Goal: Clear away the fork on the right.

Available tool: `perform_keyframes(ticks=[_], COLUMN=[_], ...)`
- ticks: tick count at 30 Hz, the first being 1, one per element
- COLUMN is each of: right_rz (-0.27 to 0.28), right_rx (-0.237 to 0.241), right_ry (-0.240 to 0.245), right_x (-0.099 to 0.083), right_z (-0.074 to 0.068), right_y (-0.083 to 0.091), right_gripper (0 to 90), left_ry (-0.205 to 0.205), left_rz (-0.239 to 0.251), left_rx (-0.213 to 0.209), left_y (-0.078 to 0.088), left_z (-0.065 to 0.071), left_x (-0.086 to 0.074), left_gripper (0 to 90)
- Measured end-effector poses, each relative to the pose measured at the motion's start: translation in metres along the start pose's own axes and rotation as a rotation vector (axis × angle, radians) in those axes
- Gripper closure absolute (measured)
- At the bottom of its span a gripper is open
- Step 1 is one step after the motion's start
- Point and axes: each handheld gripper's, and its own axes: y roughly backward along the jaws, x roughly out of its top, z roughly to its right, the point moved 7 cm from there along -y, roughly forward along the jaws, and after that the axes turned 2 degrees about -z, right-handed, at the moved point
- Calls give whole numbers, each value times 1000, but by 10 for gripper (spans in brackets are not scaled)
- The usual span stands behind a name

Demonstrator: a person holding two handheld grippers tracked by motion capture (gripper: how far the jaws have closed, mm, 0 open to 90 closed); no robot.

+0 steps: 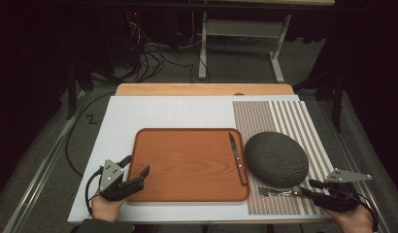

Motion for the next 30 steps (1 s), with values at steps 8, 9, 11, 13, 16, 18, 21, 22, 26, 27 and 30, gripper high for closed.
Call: perform_keyframes(ticks=[8, 9, 11, 13, 16, 18, 21, 22, 26, 27, 30], right_rz=[-67, -71, -94, -110, -126, -135, -141, -143, -157, -165, -182], right_rx=[14, 17, 20, 28, 39, 48, 49, 52, 47, 46, 51], right_ry=[30, 29, 45, 61, 77, 82, 90, 103, 133, 147, 178], right_x=[-4, -4, -3, -3, -3, -4, -5, -4, -3, -3, -3], right_z=[-2, -2, -3, -4, -6, -8, -8, -8, -9, -10, -12], right_y=[-5, -5, -5, -7, -8, -9, -9, -9, -10, -10, -10], right_gripper=[558, 559, 562, 566, 576, 580, 579, 586, 589, 591, 594], left_ry=[0, 0, 0, 1, 0, -1, -3, -3, -2, -2, -3], left_rz=[-1, -1, -1, 0, -1, -2, -5, -6, -5, -5, -6], left_rx=[0, 0, 0, 0, -1, -1, -3, -4, -2, -2, -3], left_y=[0, 0, 0, 0, 0, 0, -1, -1, -1, -1, -1], left_z=[0, 0, 0, 0, 0, 0, 0, 1, 0, 0, 1], left_x=[0, 0, 0, 0, 0, 0, -1, -1, -1, -1, -1], left_gripper=[288, 288, 288, 288, 288, 288, 288, 288, 288, 288, 288])
